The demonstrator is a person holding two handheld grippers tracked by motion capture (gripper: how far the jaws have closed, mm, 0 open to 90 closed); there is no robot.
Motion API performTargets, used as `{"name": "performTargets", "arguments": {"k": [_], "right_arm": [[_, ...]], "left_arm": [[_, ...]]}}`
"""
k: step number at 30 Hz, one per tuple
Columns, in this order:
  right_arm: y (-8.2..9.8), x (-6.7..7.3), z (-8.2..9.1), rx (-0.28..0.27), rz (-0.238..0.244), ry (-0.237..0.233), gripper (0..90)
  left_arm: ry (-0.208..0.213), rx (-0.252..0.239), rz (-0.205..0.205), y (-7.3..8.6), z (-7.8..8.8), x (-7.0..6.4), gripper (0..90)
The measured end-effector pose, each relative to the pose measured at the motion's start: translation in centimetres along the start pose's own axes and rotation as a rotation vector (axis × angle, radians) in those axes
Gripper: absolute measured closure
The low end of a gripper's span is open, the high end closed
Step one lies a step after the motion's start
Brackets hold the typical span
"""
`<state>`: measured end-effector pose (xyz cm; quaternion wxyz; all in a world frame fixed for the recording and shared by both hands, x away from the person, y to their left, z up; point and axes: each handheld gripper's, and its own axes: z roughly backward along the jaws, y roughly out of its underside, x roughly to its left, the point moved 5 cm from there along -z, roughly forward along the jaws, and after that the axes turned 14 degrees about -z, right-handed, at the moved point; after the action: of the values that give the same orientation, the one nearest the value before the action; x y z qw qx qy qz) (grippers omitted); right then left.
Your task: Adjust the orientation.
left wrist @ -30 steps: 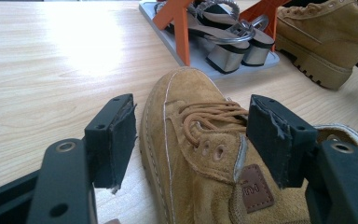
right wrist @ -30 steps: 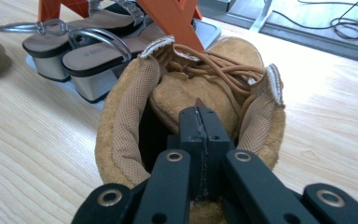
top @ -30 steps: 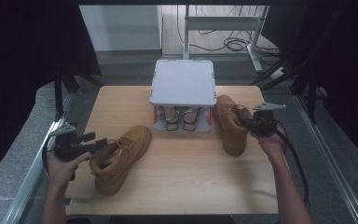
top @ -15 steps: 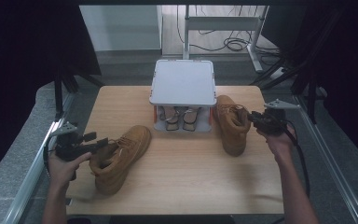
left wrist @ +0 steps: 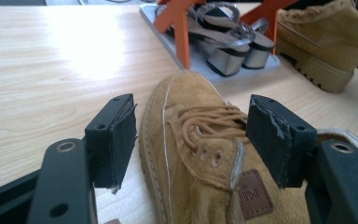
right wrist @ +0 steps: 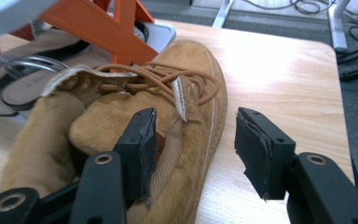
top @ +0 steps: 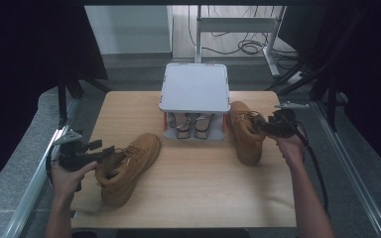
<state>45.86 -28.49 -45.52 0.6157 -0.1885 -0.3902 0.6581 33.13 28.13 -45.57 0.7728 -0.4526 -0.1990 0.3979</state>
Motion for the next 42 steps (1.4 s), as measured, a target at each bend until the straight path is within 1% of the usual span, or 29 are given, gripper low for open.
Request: {"name": "performTargets", "arguments": {"k": [2,5,7,9,12,14,17,20,23,26,28,31,36,40,42], "right_arm": [[0.0,0.0,-0.6,0.018,-0.001,0.006,49.6],[0.0,0.1,-1.1,0.046,-0.025,-0.018,55.1],[-0.1,0.1,-1.1,0.058,-0.025,-0.026,58.0],[-0.1,0.1,-1.2,0.075,-0.034,-0.037,65.9],[-0.2,0.2,-1.2,0.092,-0.049,-0.029,72.3],[-0.1,0.1,-1.2,0.096,-0.069,-0.021,74.9],[-0.2,0.2,-1.2,0.088,-0.088,-0.03,76.4],[-0.2,0.2,-1.1,0.062,-0.11,-0.032,77.6],[-0.1,0.3,-1.1,0.041,-0.113,-0.054,78.3],[-0.1,0.4,-0.7,0.003,-0.137,-0.088,79.2],[-0.2,0.4,-0.4,-0.019,-0.14,-0.096,79.5],[-0.3,0.5,0.2,-0.044,-0.141,-0.11,79.9],[-0.4,0.7,1.6,-0.061,-0.129,-0.123,80.1],[-0.3,0.8,3.1,-0.073,-0.127,-0.13,80.0],[-0.1,0.9,4.1,-0.082,-0.123,-0.134,80.0]], "left_arm": [[0.0,-0.001,-0.003,0.0,0.1,0.0,33.6],[0.002,0.001,-0.004,0.0,0.0,0.0,33.7],[0.005,0.005,-0.006,0.0,0.0,0.0,33.6],[0.009,0.008,-0.007,0.0,-0.1,-0.1,33.7],[0.009,0.006,-0.007,0.0,-0.1,-0.2,33.6],[0.007,-0.002,-0.001,0.0,0.0,-0.1,33.4],[0.007,-0.004,0.007,0.0,0.0,-0.1,33.2],[0.008,-0.002,0.006,0.0,0.0,-0.1,33.2],[0.007,-0.002,0.007,0.0,-0.1,0.0,33.2],[0.005,-0.002,0.009,0.0,-0.2,0.0,33.2],[0.004,0.001,0.012,0.1,-0.2,0.1,33.2],[0.003,-0.003,0.014,0.1,-0.2,0.2,33.2],[0.001,-0.008,0.015,0.0,0.1,0.2,33.2],[0.009,-0.013,0.017,0.0,0.1,0.2,33.2],[0.009,-0.012,0.019,0.0,0.1,0.2,33.2]]}}
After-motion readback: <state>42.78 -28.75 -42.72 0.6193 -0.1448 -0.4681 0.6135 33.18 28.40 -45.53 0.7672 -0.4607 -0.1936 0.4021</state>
